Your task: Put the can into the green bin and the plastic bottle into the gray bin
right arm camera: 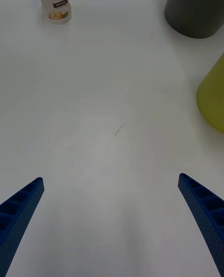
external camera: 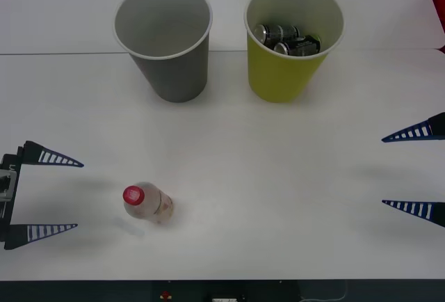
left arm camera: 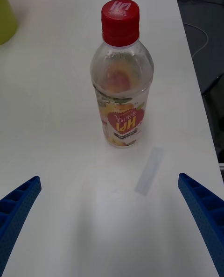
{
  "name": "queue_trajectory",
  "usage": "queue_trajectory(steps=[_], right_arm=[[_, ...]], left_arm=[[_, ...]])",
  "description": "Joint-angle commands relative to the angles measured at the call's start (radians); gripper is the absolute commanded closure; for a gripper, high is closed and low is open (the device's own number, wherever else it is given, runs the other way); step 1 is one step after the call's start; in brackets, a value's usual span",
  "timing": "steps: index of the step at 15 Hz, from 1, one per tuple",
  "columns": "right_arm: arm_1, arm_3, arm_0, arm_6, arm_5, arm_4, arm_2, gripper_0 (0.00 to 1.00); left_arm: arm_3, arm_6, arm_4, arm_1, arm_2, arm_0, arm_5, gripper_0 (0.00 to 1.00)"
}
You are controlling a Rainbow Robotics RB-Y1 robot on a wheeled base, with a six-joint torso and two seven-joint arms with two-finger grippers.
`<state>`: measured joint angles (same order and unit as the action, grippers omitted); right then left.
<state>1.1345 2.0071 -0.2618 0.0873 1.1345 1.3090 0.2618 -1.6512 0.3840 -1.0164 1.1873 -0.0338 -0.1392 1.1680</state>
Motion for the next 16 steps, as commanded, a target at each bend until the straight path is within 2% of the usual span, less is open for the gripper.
queue_trajectory(steps=[1, 5, 9, 12, 16], right_arm=[[0.000, 0.000, 0.000, 0.000, 0.000, 0.000, 0.000, 0.00], [0.000, 0.000, 0.000, 0.000, 0.000, 0.000, 0.000, 0.00], [0.000, 0.000, 0.000, 0.000, 0.000, 0.000, 0.000, 0.00], [0.000, 0.000, 0.000, 0.000, 0.000, 0.000, 0.000, 0.00], [0.000, 0.000, 0.000, 0.000, 0.000, 0.000, 0.000, 0.00]], left_arm=[[0.093, 0.053, 0.068, -0.002, -0.106, 0.066, 0.016, 0.00], [0.199, 0.085, 0.139, -0.034, -0.238, 0.156, 0.039, 0.00], [0.340, 0.202, 0.243, -0.083, -0.411, 0.277, 0.053, 0.00], [0.401, 0.222, 0.289, -0.114, -0.520, 0.346, 0.045, 0.00], [0.404, 0.242, 0.291, -0.163, -0.549, 0.377, -0.005, 0.00]])
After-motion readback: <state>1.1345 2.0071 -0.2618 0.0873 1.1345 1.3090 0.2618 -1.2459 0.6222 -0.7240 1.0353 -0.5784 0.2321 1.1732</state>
